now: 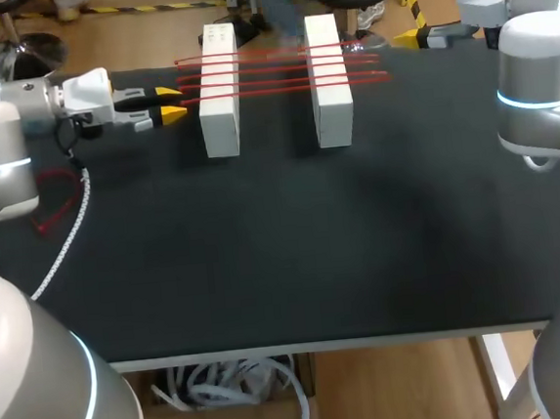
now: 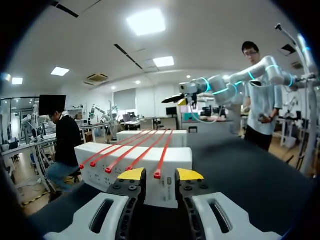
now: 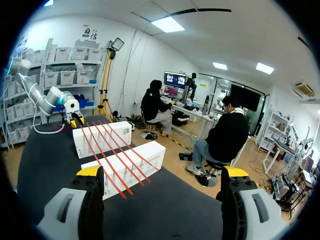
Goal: Grab the tape and strap the tape.
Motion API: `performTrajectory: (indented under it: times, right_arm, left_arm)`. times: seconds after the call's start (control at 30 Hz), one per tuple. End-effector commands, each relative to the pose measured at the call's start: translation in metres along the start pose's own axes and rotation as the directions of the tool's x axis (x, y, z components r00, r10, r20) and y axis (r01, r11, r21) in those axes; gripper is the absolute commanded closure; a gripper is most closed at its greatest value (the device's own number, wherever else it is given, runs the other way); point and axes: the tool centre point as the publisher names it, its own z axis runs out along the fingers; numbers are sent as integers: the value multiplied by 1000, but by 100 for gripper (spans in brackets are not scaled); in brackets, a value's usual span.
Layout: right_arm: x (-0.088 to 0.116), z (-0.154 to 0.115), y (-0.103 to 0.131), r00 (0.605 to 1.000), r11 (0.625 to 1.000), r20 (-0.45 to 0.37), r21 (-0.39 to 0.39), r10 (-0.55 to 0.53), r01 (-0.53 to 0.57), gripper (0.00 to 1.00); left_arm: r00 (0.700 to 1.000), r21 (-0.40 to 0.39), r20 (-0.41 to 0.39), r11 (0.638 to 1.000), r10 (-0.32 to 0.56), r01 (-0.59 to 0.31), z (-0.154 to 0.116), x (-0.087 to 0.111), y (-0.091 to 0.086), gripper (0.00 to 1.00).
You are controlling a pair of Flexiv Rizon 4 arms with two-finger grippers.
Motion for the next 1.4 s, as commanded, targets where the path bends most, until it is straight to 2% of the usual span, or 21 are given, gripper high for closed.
performTrajectory:
  times: [0.03, 0.13, 0.33, 0.5, 0.6, 0.87, 1.4]
  right_arm:
    - [0, 0, 0, 1000, 1000, -1, 1, 0, 0, 0]
    - [0, 0, 0, 1000, 1000, -1, 1, 0, 0, 0]
    - [0, 0, 0, 1000, 1000, -1, 1, 0, 0, 0]
    - [0, 0, 0, 1000, 1000, -1, 1, 0, 0, 0]
    - [0, 0, 0, 1000, 1000, -1, 1, 0, 0, 0]
    - [0, 0, 0, 1000, 1000, -1, 1, 0, 0, 0]
    - [0, 0, 0, 1000, 1000, -1, 1, 0, 0, 0]
  left_arm:
    - [1000, 10, -8, 1000, -3, 3, 1, -5, 6, 75]
    - [1000, 11, -5, 1000, -3, 3, 0, -6, 6, 81]
    - [1000, 14, 0, 1000, 2, -2, -2, -7, 5, 85]
    - [1000, 13, -2, 1000, -1, 1, -1, -5, 6, 82]
    - [1000, 12, -3, 1000, -4, 4, -1, -4, 6, 77]
    - [1000, 13, -2, 1000, -3, 3, 1, -5, 6, 86]
    - [1000, 13, -4, 1000, -4, 4, 4, -5, 5, 89]
